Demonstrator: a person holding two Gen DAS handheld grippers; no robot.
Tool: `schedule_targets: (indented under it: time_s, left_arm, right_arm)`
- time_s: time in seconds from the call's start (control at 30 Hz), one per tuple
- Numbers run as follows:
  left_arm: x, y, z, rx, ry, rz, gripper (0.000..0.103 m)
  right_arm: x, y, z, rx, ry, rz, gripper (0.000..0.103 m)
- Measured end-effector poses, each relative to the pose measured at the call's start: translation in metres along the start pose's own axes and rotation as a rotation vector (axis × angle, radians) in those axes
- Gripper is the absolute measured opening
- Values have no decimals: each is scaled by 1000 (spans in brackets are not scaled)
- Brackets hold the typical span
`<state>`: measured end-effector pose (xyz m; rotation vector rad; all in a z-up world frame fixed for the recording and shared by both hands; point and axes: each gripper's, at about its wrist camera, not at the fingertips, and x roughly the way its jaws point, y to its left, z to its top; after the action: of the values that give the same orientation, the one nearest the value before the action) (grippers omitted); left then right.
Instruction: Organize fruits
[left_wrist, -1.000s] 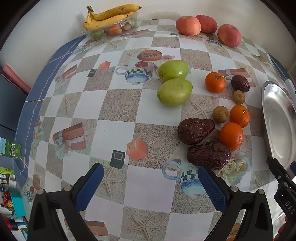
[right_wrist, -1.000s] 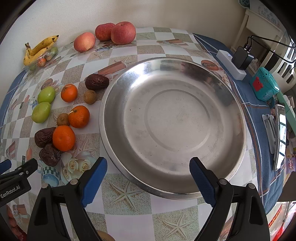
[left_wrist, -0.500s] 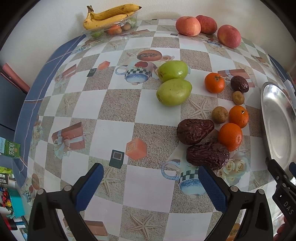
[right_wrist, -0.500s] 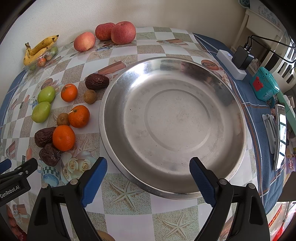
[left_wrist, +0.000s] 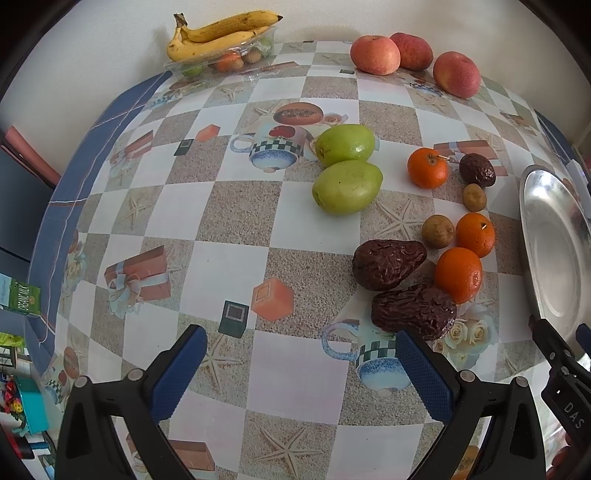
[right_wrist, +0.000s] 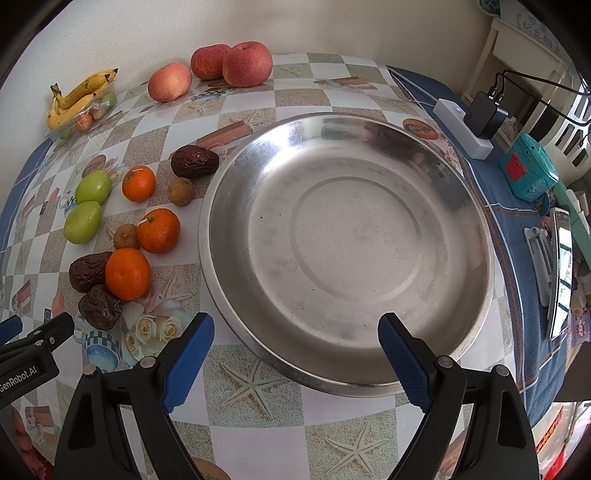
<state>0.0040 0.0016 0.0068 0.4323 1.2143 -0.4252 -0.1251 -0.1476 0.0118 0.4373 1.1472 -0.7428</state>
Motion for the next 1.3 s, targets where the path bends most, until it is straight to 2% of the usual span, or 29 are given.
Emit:
schedule_targets:
  time_s: [0.4, 0.77, 0.97, 1.1, 1.3]
  left_arm:
    - [-4, 1, 1, 8, -23, 6, 103]
    - [-11, 5, 6, -14, -92, 13, 103]
    - [-12, 0, 11, 37, -89, 3, 103]
    - [-7, 9, 15, -42, -55, -92, 103]
    - [-8, 21, 28, -131, -80, -118, 102]
  right_arm:
    - [0, 0, 0, 0, 0, 0, 91]
    - [1, 0, 1, 0, 1, 0, 91]
    - [1, 0, 1, -3, -2, 2, 91]
    - [0, 3, 2, -9, -6, 11, 91]
    - [-6, 11, 4, -9, -12, 43, 91]
